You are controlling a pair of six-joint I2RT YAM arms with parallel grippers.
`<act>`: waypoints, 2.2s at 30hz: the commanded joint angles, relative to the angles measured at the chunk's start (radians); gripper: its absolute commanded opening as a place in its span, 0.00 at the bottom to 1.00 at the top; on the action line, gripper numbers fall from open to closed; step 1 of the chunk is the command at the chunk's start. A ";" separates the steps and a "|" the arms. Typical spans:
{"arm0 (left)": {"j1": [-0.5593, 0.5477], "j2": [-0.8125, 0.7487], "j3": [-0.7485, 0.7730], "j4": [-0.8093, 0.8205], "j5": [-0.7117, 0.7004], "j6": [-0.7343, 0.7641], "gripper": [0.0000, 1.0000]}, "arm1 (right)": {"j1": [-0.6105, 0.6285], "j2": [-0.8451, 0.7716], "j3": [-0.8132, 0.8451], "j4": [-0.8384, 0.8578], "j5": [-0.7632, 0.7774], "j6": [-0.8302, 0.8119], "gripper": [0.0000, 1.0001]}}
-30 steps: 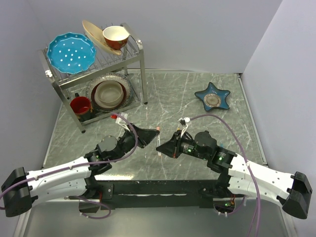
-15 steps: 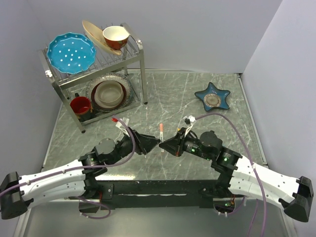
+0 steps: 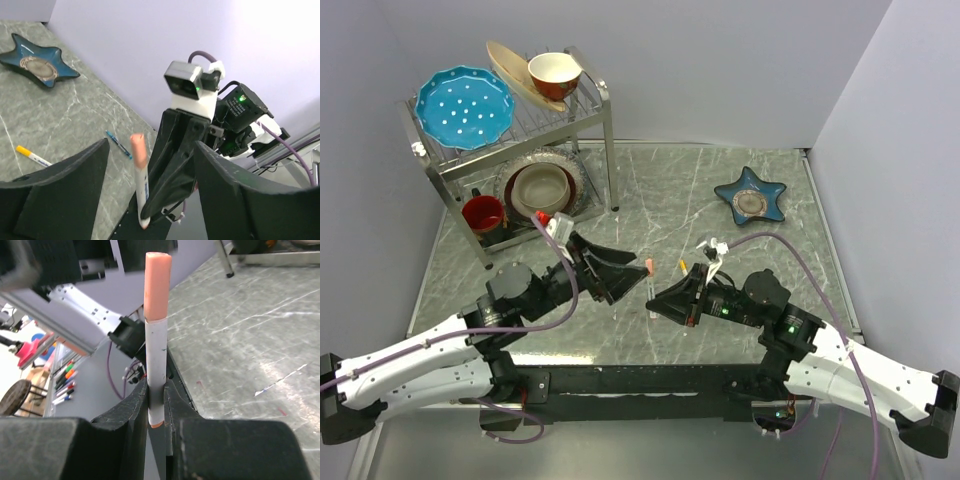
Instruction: Insert the pens into the pen caps
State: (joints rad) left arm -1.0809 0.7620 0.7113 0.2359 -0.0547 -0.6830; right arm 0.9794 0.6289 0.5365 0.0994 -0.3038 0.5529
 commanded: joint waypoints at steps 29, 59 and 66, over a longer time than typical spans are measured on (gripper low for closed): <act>-0.002 0.079 -0.016 0.149 0.260 -0.013 0.20 | 0.010 -0.032 -0.046 0.236 -0.187 0.094 0.00; -0.106 0.158 -0.311 0.284 0.366 -0.245 0.01 | -0.243 0.216 0.508 0.128 -0.089 -0.036 0.00; -0.117 0.227 -0.315 0.301 0.440 -0.199 0.01 | -0.275 0.253 0.562 0.086 -0.115 -0.068 0.00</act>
State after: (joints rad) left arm -1.0779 0.8906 0.4843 0.8776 -0.0883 -0.9096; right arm 0.7971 0.8791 0.9501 -0.2714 -0.6670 0.4946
